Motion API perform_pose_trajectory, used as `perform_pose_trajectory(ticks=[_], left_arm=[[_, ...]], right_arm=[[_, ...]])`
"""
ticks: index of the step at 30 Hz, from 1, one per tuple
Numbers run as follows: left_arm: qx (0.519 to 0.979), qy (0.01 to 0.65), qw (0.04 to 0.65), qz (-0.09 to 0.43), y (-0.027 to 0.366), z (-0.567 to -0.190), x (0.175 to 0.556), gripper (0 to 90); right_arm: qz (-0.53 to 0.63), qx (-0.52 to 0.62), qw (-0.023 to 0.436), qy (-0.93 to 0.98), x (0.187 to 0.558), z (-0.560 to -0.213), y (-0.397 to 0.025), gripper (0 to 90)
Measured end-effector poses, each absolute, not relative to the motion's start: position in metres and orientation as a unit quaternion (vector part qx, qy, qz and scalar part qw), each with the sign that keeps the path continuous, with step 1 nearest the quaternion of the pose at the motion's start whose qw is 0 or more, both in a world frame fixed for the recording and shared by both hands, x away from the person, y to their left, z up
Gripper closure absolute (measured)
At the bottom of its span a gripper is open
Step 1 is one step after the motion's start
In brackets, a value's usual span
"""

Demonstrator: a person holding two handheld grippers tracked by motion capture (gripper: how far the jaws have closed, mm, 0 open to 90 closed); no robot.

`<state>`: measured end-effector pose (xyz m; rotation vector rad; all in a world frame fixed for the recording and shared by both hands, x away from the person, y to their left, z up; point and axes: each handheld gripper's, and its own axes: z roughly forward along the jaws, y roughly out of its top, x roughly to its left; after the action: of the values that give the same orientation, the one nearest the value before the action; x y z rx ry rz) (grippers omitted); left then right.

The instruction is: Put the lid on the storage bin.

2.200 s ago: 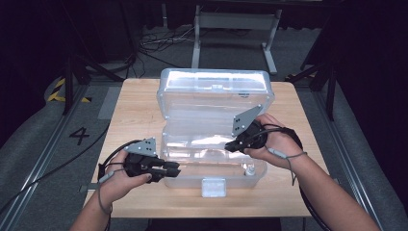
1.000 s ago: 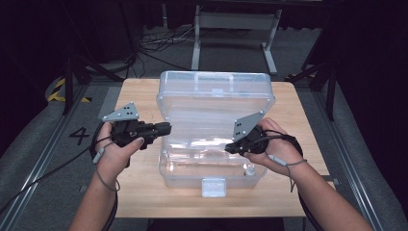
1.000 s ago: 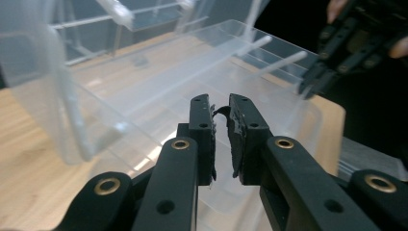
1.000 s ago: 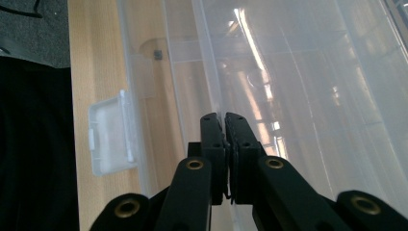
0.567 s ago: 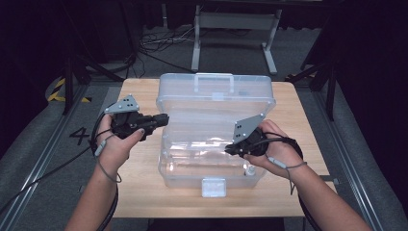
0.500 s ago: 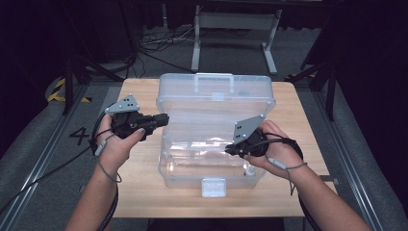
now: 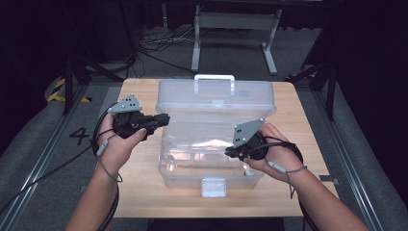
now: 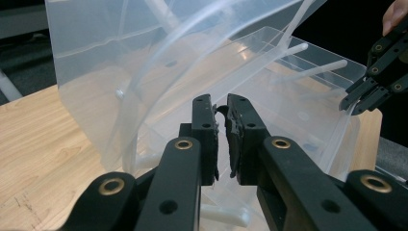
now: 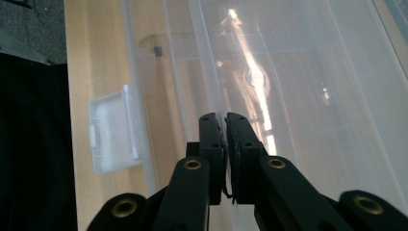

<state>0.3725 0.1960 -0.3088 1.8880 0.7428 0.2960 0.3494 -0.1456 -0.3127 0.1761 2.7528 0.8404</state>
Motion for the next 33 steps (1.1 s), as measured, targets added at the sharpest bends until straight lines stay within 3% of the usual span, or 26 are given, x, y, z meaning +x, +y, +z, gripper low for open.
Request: perform_pose_trajectory(ticks=[15, 24, 33], left_arm=[[0.789, 0.309, 0.517, 0.121, 0.194, -0.309, 0.372, 83.2], [0.791, 0.308, 0.515, 0.119, 0.193, -0.309, 0.372, 83.2], [0.793, 0.310, 0.511, 0.116, 0.194, -0.309, 0.370, 82.3]], right_arm=[[0.290, 0.067, 0.126, 0.946, 0.346, -0.315, -0.146, 84.7], [0.336, 0.100, 0.122, 0.929, 0.347, -0.303, -0.160, 76.0], [0.392, 0.145, 0.119, 0.901, 0.350, -0.296, -0.184, 77.8]])
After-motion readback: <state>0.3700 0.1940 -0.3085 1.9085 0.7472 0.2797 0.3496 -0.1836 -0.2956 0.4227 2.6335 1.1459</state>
